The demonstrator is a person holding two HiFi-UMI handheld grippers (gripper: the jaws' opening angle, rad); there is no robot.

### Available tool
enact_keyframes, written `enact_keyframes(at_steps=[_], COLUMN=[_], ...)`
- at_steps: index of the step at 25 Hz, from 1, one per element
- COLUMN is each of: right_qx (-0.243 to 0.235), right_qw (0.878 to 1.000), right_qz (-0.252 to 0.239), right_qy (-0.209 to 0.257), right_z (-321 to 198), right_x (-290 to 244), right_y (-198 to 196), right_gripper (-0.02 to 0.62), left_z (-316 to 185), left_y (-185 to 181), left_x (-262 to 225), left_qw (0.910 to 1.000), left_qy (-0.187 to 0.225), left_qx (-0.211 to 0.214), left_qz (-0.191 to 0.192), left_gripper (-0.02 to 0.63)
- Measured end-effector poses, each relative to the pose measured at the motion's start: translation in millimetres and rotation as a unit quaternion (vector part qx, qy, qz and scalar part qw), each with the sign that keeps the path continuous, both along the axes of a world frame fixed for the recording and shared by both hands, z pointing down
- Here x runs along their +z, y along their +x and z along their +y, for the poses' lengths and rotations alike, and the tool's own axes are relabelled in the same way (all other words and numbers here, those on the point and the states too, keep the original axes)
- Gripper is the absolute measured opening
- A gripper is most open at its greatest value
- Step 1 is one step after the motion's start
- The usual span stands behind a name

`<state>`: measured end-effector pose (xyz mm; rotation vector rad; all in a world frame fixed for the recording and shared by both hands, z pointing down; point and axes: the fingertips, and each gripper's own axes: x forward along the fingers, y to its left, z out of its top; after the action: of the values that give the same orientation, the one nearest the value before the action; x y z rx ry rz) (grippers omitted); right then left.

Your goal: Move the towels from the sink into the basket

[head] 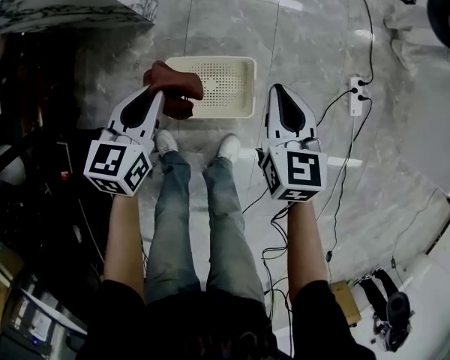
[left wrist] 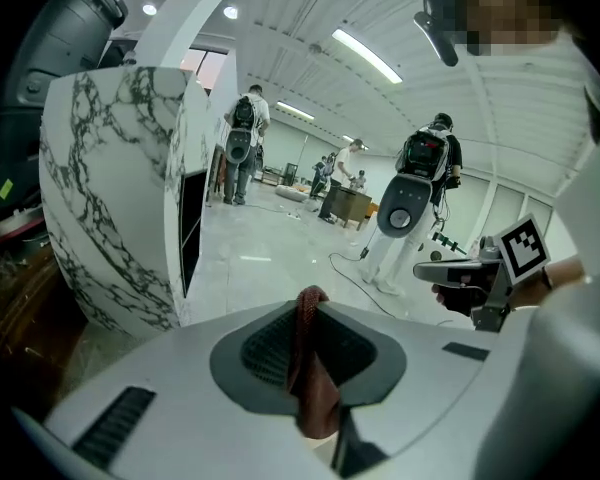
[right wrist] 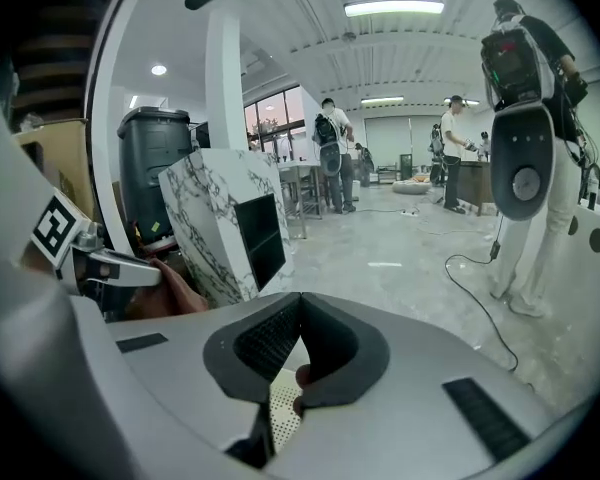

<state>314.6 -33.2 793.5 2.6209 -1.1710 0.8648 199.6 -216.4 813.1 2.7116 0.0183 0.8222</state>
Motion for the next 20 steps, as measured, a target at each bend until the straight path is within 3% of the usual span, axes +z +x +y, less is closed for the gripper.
enact_keyframes(at_steps=[8, 17, 20], right_qx=[-0.007, -0.01, -0.016], right_qw=[1.0, 1.0, 1.0], right_qz=[-0.015, -0.024, -0.025], right_qy=[-0.008, -0.01, -0.009], right_z=[0, -5, -6], right_x=[81, 112, 115], right_y=[-12, -13, -14], right_gripper=[0.015, 0.015, 0.015], left_z=[13, 24, 30], left_y=[-6, -3, -1], left_x=[89, 143, 170], left_qw=[0.9997, 0.9983, 0.9953], left_qy=[-0.006, -0.006, 0.003], left_qx=[0.019, 0.042, 0.068], left_qz=[-0.014, -0.04, -0.07], left_gripper=[0.054, 0.055, 0.102])
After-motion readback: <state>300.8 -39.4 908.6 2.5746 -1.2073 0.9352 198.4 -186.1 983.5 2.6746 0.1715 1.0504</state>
